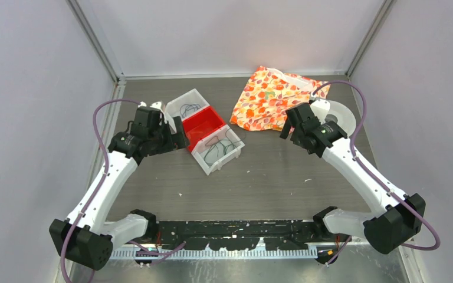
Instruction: Wrap the cables
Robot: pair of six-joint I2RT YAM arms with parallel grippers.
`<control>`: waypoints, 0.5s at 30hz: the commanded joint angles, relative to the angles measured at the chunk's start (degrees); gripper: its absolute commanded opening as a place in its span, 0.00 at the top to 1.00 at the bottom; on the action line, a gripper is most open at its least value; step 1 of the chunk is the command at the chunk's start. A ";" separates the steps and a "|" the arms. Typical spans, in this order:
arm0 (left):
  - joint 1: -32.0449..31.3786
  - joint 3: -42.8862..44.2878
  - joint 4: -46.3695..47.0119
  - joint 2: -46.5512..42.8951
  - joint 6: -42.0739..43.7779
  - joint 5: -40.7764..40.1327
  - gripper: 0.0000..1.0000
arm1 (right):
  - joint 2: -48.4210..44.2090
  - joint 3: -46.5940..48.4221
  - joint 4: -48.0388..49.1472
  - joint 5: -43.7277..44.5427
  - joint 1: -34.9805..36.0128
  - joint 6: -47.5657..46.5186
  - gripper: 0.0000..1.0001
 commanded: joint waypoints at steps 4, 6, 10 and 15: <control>0.03 1.13 1.04 -0.63 0.33 -0.25 0.01 | -1.49 0.16 1.30 1.35 0.04 -0.47 0.00; 0.03 1.09 0.92 -0.51 0.53 -0.22 0.01 | -1.63 -0.05 1.22 1.35 0.10 -0.71 0.00; 0.03 1.06 0.54 -0.11 0.75 -0.06 0.01 | -1.94 -0.50 0.75 1.79 0.07 -1.43 0.00; 0.03 1.10 0.64 -0.42 1.88 1.77 0.01 | -2.13 -0.69 -0.14 2.57 0.10 -2.56 0.00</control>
